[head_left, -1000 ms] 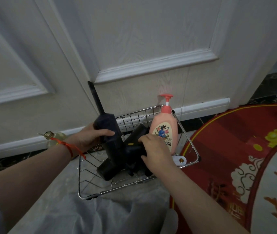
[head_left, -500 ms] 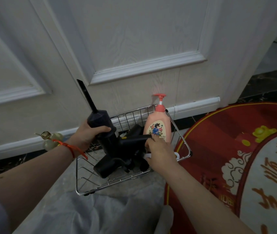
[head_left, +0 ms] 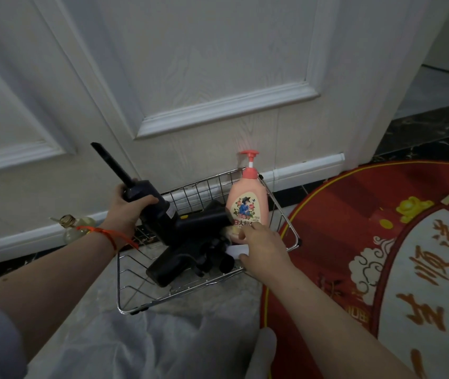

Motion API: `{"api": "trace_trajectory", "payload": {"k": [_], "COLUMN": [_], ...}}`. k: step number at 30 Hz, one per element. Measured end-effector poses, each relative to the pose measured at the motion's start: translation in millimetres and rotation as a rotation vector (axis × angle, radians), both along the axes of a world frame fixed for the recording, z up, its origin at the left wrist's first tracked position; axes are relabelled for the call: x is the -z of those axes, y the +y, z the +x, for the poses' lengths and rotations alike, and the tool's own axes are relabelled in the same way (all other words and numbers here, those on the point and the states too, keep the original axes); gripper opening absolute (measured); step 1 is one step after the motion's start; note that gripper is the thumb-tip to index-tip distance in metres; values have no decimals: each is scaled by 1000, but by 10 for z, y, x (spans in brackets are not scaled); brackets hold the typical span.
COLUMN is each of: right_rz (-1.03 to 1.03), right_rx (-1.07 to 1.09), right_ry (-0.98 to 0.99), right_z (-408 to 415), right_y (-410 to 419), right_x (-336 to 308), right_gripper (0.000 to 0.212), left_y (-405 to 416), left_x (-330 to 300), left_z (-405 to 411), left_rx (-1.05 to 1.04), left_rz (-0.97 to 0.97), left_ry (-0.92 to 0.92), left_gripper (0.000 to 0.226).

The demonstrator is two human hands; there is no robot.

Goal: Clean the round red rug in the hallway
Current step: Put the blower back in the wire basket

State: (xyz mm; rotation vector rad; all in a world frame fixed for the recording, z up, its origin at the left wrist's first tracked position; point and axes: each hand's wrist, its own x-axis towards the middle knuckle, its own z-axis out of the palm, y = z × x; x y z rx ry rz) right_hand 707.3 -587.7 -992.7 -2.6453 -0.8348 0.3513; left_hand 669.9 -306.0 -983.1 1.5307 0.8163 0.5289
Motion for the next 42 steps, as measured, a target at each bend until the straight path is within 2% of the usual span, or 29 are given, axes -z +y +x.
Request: {"api": "trace_trajectory", "payload": {"k": [10, 13, 16, 20, 23, 28, 36, 42], "right_rz": [8, 20, 27, 30, 25, 36, 88, 138], "right_rx": [-1, 3, 9, 17, 11, 14, 52, 106], "right_ry": [38, 58, 70, 79, 67, 38, -32, -115], "right_z": [-20, -30, -34, -22, -14, 0, 95, 174], "right_y": [29, 31, 31, 41, 32, -18, -176, -443], "right_x": [-57, -65, -62, -60, -47, -27, -83, -127], "right_gripper": [34, 33, 34, 36, 37, 42, 46, 41], "left_y": [-232, -366, -551, -778, -883, -1054, -1614, -2041], "left_x": [39, 81, 102, 123, 151, 179, 23, -56], "left_z": [189, 188, 164, 183, 202, 226, 405, 612], "left_rx": [-146, -218, -294, -281, -236, -36, 264, 398], "left_rz": [199, 347, 536, 520, 484, 467, 448, 490], "left_ry": [124, 258, 350, 435, 486, 535, 412, 340], "left_gripper": [90, 99, 99, 96, 93, 87, 79, 77]}}
